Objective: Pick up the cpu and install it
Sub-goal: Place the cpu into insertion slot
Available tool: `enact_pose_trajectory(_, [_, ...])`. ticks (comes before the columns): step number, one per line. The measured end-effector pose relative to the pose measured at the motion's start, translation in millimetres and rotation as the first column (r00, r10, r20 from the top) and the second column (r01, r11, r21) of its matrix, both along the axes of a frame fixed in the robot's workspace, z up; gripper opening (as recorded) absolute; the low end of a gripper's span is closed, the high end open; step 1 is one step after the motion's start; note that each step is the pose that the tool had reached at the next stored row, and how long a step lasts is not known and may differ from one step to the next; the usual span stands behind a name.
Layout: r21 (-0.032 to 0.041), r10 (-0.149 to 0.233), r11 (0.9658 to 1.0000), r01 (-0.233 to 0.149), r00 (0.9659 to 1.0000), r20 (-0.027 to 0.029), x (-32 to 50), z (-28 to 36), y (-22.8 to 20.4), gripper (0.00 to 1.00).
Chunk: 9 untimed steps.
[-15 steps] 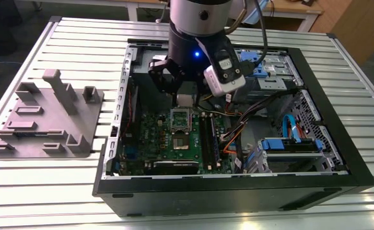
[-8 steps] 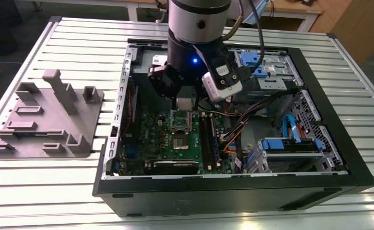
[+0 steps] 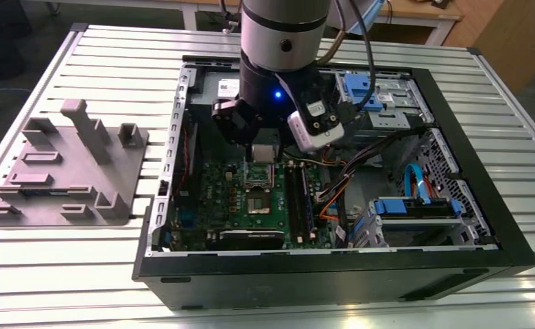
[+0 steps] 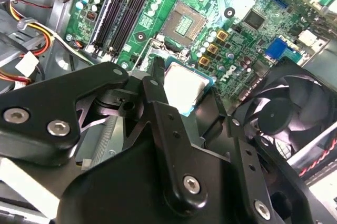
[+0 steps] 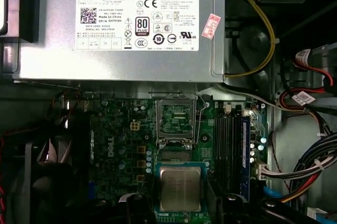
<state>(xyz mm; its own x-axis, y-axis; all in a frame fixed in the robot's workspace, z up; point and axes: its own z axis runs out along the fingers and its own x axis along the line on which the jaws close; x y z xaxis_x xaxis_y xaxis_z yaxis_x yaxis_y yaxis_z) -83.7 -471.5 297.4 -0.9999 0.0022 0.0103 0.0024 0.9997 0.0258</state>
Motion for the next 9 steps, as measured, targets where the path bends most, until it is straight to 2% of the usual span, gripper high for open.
enact_pose_trajectory(6, [0.0000, 0.000, 1.0000, 0.000, 1.0000, 0.0000, 0.0, -3.0, -3.2, 0.47])
enact_pose_trajectory(9, [0.0000, 0.000, 1.0000, 0.000, 1.0000, 0.0001, 0.0, -5.7, -3.4, 0.47])
